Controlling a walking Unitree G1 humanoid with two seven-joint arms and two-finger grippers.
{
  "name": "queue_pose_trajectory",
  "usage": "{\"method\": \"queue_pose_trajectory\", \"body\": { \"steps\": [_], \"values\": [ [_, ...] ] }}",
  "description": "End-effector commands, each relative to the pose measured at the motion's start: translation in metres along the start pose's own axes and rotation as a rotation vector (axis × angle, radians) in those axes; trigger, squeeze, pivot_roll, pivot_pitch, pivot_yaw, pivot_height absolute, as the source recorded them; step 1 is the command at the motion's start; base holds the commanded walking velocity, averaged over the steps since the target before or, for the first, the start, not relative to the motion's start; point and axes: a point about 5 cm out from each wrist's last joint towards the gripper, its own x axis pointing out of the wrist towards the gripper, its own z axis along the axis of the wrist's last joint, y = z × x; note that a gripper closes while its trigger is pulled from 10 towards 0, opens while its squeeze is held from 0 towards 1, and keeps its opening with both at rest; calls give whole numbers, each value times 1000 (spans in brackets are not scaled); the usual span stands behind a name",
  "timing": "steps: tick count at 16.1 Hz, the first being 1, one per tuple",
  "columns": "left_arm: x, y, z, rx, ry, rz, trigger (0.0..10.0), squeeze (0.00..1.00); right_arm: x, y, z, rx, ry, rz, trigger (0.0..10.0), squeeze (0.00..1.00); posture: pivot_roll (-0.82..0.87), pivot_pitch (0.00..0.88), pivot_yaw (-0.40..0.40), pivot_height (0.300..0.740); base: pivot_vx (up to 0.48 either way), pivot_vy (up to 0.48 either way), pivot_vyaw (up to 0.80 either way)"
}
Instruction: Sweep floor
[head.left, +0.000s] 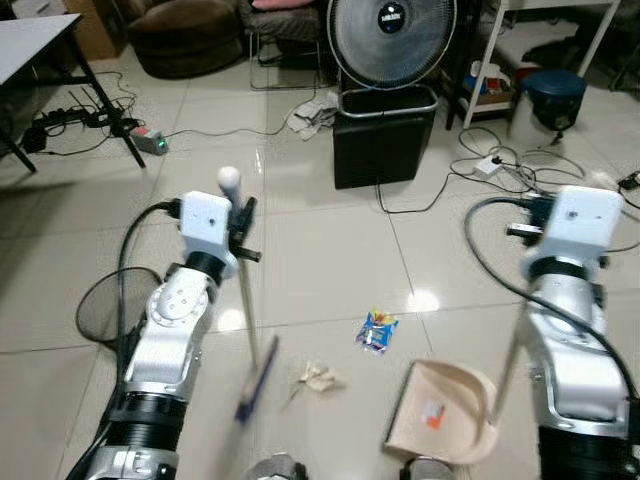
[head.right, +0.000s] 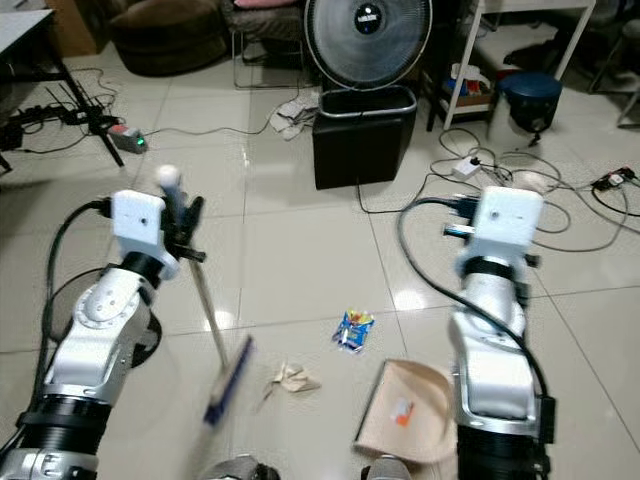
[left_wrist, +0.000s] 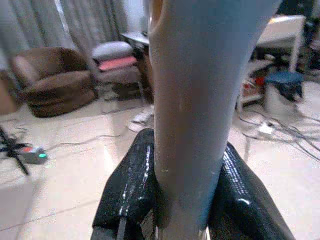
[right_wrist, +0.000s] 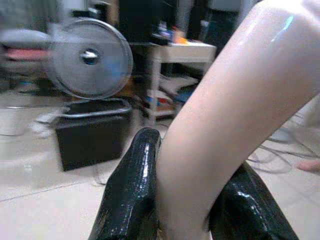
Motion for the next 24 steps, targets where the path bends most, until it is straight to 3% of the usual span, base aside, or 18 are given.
{"method": "queue_pose_trajectory", "body": {
  "steps": [1, 3, 8, 15, 17, 24],
  "values": [
    [3, 1, 10, 17, -51, 17, 10000, 0, 1, -1, 10, -3, -58, 5, 10000, 0, -97, 98, 91, 740, 0, 0, 0],
    [2, 1, 11, 3, -77, 29, 10000, 0, 2, 1, 8, -53, -53, 43, 10000, 0, -96, 91, 87, 740, 133, 0, 291],
    [2, 1, 10, 6, -67, 26, 10000, 0, 3, -1, 4, -62, -52, 27, 10000, 0, -95, 84, 86, 740, 394, 0, 793],
    [3, -2, 9, 9, -64, 3, 10000, 0, 0, -8, -3, -34, -37, -14, 10000, 0, -99, 70, 95, 740, 447, 0, 0],
    [4, -3, 9, 9, -65, -1, 10000, 0, -1, -10, -4, 24, -28, -40, 10000, 0, -101, 73, 98, 740, 448, 0, 0],
    [5, -5, 8, -4, -65, -22, 10000, 0, -4, -12, -2, 54, -40, -55, 10000, 0, -101, 85, 103, 740, 446, 0, -800]
  ]
}}
